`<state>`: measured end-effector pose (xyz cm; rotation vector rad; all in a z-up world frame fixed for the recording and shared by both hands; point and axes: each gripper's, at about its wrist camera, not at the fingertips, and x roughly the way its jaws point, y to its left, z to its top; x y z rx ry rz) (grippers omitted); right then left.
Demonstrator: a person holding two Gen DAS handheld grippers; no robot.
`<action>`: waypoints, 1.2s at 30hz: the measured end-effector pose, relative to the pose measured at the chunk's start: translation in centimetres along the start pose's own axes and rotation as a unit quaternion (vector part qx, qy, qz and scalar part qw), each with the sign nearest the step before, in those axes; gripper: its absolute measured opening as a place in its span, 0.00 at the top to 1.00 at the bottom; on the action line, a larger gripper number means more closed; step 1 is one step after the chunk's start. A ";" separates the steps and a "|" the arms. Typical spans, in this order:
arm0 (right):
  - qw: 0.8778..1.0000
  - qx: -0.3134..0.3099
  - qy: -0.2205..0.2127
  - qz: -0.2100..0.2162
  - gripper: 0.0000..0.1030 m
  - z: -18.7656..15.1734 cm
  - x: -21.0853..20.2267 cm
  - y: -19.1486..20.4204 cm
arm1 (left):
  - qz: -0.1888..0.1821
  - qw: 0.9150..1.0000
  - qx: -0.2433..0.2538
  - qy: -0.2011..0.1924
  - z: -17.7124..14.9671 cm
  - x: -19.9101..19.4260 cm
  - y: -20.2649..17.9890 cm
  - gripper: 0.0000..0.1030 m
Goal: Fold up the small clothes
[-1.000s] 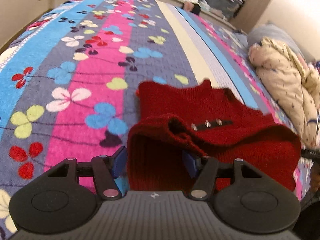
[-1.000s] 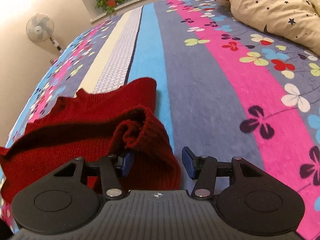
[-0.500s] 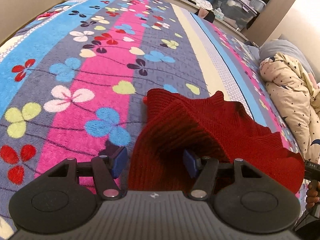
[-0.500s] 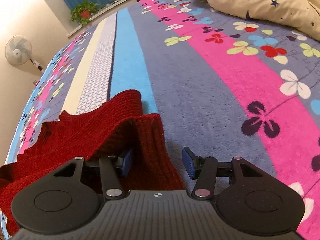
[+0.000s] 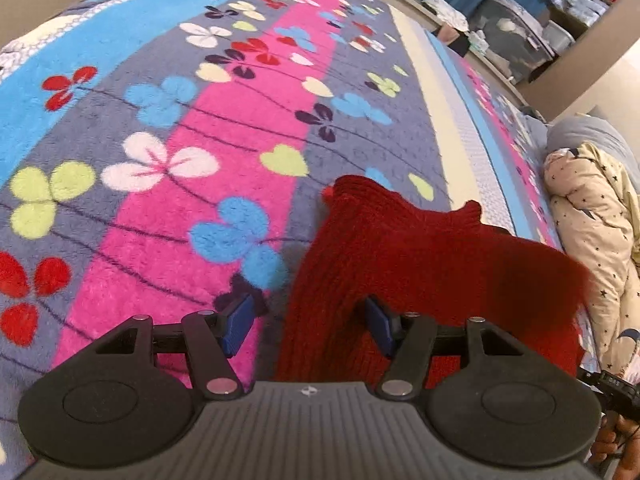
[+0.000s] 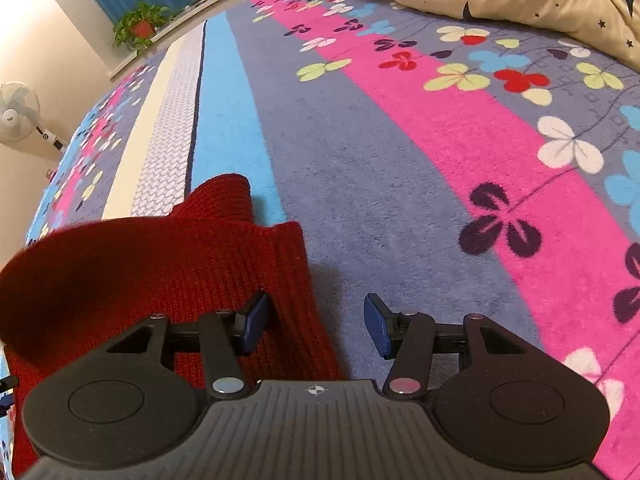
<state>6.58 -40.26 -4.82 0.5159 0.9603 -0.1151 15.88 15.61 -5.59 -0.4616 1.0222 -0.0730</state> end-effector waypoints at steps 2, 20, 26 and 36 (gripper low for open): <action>1.000 0.001 0.004 0.002 0.48 0.0 0.1 0.0 | -0.006 1.000 -0.001 0.003 0.0 0.1 -0.1 0.36; 0.981 -0.022 -0.191 0.040 0.90 1.6 -5.2 2.2 | 0.014 0.976 0.125 -0.179 0.7 -4.6 -4.6 0.89; 0.971 -0.064 -0.231 0.014 0.90 2.9 -4.0 4.1 | 0.058 0.968 0.130 -0.208 1.6 -2.9 -5.0 0.89; 0.988 -0.090 -0.099 -0.073 0.90 3.1 5.2 4.6 | 0.131 0.968 0.182 -0.114 0.6 5.1 -3.8 0.87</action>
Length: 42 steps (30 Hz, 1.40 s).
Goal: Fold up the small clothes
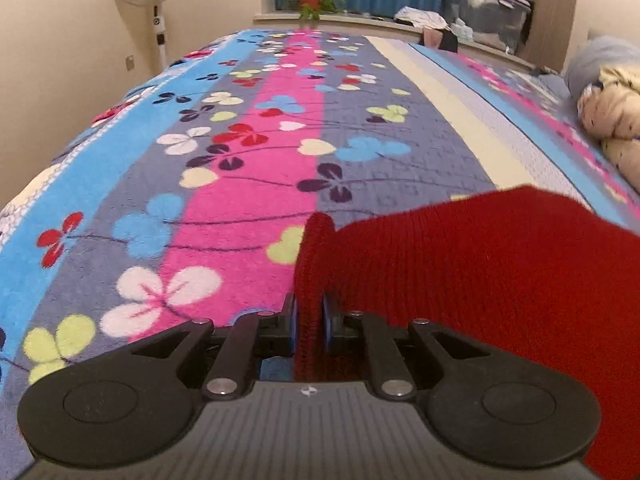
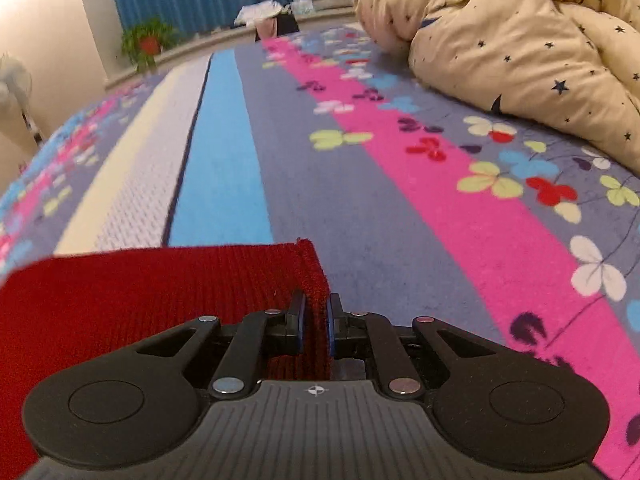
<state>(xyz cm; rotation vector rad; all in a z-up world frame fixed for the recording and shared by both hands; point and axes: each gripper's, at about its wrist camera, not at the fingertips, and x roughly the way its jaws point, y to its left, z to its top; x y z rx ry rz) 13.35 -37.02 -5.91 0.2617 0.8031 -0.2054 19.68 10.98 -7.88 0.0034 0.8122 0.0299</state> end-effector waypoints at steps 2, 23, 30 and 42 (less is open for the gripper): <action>1.000 -0.004 0.002 -0.003 0.88 -0.3 0.1 0.4 | -0.006 1.000 -0.003 0.004 -0.2 -0.1 0.3 0.85; 0.991 0.019 0.104 0.086 0.24 -7.9 -10.6 -2.3 | -0.127 0.966 -0.161 0.157 -5.6 -10.2 4.4 0.34; 0.984 0.042 0.117 0.129 0.68 -10.2 -12.1 -4.0 | -0.141 0.966 -0.143 0.163 -7.2 -11.0 3.6 0.85; 0.990 0.042 0.104 0.086 0.85 -9.7 -13.5 -4.2 | -0.100 0.964 -0.174 0.172 -8.4 -12.6 5.0 0.74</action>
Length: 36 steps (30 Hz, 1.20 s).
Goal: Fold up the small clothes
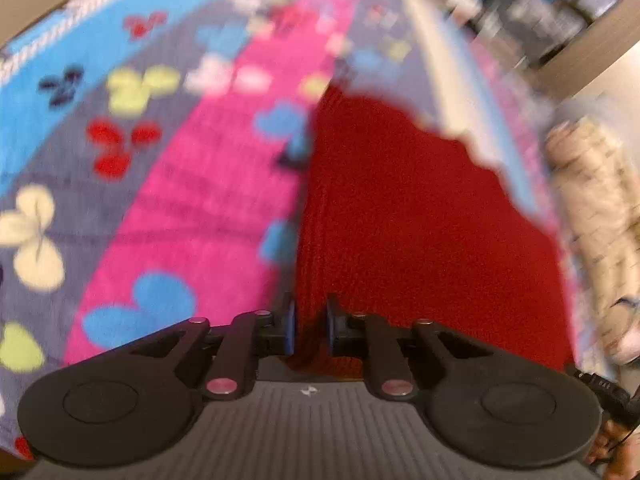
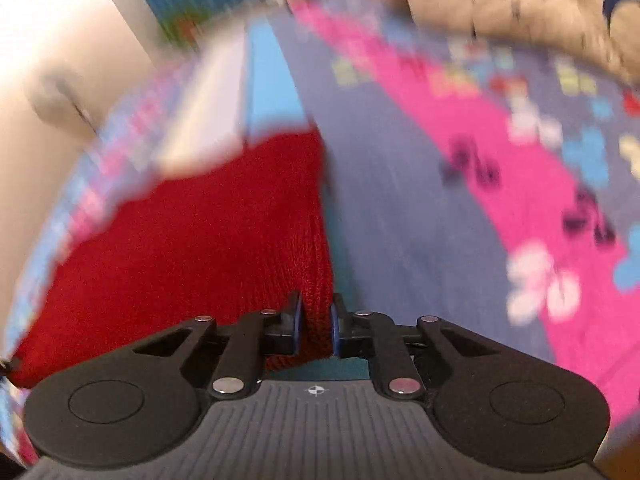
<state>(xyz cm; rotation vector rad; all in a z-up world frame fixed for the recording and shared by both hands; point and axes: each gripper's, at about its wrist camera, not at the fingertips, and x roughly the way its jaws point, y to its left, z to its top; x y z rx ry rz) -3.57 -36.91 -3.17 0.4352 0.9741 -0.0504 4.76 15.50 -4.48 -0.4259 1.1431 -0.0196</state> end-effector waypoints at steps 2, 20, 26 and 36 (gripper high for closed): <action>1.000 0.002 0.020 -0.023 0.79 -0.1 1.4 0.5 | 0.031 0.999 0.027 -0.011 0.0 0.0 -0.9 0.61; 0.990 -0.129 -0.010 -0.051 0.40 -1.4 1.5 4.9 | 0.088 0.959 0.267 -0.047 -3.9 1.4 -9.2 0.36; 0.986 -0.153 -0.042 -0.054 0.40 -1.0 1.0 4.9 | 0.095 0.953 0.281 -0.055 -4.3 1.2 -9.4 0.36; 0.987 -0.144 -0.005 -0.078 0.36 -1.7 1.9 4.4 | 0.096 0.954 0.277 -0.057 -4.3 1.3 -9.0 0.36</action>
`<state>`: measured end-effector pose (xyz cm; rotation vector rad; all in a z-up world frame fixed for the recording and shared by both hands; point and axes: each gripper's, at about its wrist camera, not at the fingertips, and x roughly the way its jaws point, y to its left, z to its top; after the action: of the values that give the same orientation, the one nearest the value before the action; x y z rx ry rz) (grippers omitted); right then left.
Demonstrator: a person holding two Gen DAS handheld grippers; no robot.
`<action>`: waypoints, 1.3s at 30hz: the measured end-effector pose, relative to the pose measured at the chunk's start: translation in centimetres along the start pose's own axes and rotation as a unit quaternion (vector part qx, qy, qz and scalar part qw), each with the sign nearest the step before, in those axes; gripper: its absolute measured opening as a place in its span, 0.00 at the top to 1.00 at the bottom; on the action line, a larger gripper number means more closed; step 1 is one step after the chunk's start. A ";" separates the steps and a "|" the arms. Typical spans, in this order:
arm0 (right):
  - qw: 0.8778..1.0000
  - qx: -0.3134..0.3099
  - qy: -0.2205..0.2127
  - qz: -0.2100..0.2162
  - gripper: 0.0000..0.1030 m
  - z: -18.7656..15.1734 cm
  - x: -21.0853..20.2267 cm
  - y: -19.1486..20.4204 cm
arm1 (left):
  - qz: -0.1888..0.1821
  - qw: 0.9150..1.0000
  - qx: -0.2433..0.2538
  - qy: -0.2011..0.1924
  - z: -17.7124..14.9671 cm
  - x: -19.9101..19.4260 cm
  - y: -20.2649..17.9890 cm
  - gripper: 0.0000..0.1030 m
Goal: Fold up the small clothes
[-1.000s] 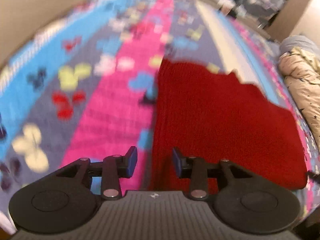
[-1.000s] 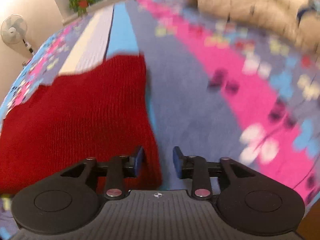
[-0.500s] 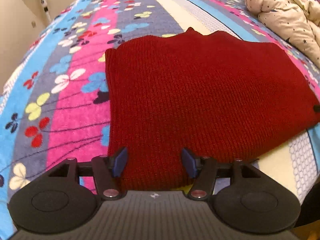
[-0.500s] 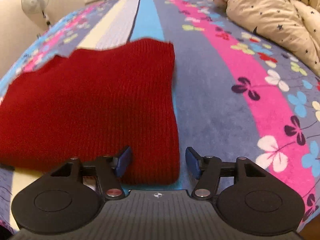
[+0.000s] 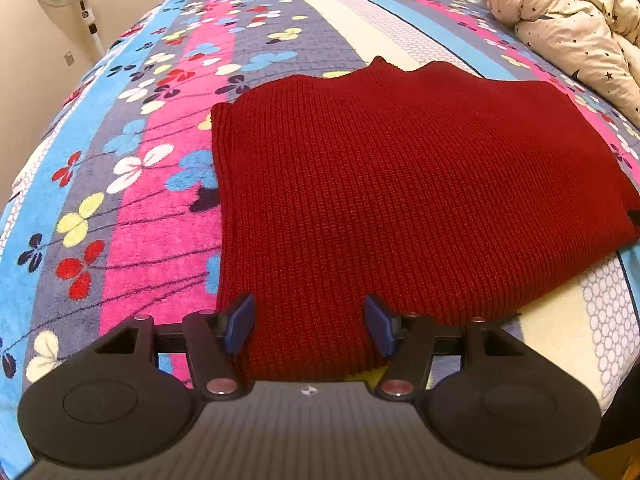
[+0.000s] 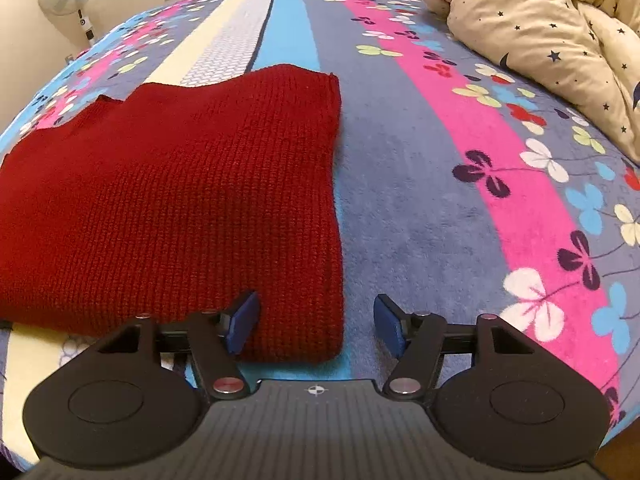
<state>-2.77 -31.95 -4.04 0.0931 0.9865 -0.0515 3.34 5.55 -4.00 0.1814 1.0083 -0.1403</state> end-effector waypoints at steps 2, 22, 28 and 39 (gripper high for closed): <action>1.000 -0.006 0.003 -0.005 0.33 -0.1 0.1 0.0 | -0.001 1.000 -0.010 -0.003 0.0 -0.2 0.2 0.36; 0.996 0.025 0.017 -0.084 0.21 1.3 -0.6 -2.0 | -0.147 0.905 -0.396 0.050 -5.0 0.0 4.7 0.30; 0.997 0.047 0.019 -0.062 0.22 1.6 -0.8 -2.9 | -0.137 0.889 -0.434 0.042 -4.8 1.3 5.1 0.24; 0.990 0.131 -0.041 -0.041 0.25 2.3 -2.9 -5.9 | -0.103 0.875 -0.473 0.017 -4.1 2.2 4.9 0.31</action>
<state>-2.96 -38.09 -0.66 0.2889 0.8967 -0.2582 2.08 11.11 -7.64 -0.8283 1.0286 0.1755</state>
